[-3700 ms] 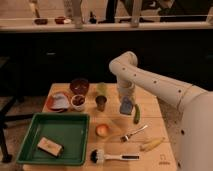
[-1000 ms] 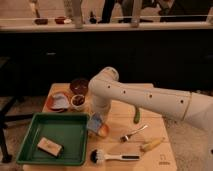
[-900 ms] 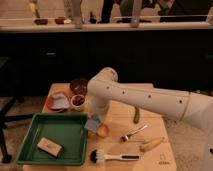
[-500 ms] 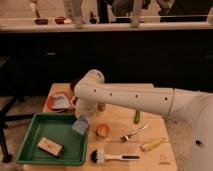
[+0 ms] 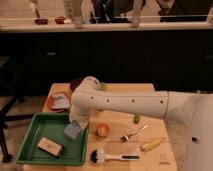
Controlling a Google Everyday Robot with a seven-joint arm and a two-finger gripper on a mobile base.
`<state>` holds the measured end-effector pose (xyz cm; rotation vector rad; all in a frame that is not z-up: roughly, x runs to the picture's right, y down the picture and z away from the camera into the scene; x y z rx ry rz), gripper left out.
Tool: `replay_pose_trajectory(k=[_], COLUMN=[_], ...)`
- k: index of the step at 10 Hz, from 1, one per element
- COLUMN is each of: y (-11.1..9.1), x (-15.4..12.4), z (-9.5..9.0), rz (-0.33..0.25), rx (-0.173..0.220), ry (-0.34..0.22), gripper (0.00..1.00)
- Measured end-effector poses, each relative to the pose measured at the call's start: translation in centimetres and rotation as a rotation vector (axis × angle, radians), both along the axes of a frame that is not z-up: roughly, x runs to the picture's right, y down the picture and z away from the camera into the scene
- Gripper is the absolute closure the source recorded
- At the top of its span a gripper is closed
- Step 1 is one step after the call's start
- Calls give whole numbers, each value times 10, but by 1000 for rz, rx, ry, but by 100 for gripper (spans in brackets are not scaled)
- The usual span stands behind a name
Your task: Wipe tray with sponge
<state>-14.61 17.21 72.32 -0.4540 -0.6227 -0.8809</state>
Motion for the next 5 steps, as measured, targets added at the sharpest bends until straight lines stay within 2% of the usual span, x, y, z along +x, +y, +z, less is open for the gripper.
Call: replay_pose_trajectory(k=[2, 5], y=[17, 28], x=[-18, -39], z=[9, 20], rz=[2, -19], rx=[-34, -65], ry=[-1, 0], gripper=[82, 82])
